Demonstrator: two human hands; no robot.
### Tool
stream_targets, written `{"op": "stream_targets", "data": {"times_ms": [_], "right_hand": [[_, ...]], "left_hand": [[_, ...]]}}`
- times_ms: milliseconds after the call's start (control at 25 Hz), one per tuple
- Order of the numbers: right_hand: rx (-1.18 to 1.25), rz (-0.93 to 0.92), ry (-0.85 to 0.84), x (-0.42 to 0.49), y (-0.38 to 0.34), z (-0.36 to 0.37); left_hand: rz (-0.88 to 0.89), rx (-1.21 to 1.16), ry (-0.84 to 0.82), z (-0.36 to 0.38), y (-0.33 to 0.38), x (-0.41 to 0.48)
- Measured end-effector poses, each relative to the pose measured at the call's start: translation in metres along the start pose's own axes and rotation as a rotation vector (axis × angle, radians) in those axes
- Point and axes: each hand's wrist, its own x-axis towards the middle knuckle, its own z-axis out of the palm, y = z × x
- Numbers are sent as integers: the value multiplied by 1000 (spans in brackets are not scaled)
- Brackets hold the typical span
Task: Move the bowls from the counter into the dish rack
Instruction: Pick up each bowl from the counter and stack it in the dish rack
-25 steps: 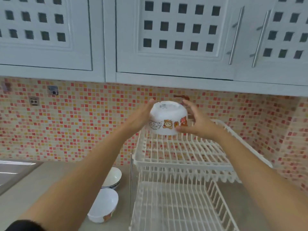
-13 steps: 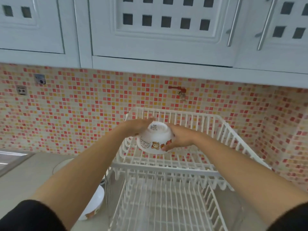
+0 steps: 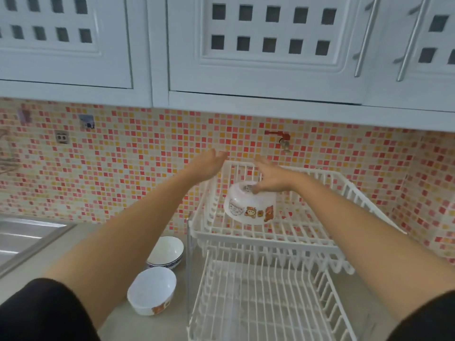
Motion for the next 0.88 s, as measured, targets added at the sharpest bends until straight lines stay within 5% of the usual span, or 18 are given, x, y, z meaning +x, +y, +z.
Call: {"op": "stream_targets", "data": {"times_ms": [160,440,880], "right_hand": [[130,-172,199,12,-94,16],[33,-324,70,47,-251,143],[364,151,-429,42,-278,434]], "left_hand": [[-100,90,120,-61,-61,-32],[-413,340,49,-82,-223,-110],[-826,205,-208,66,-442,-236]]}}
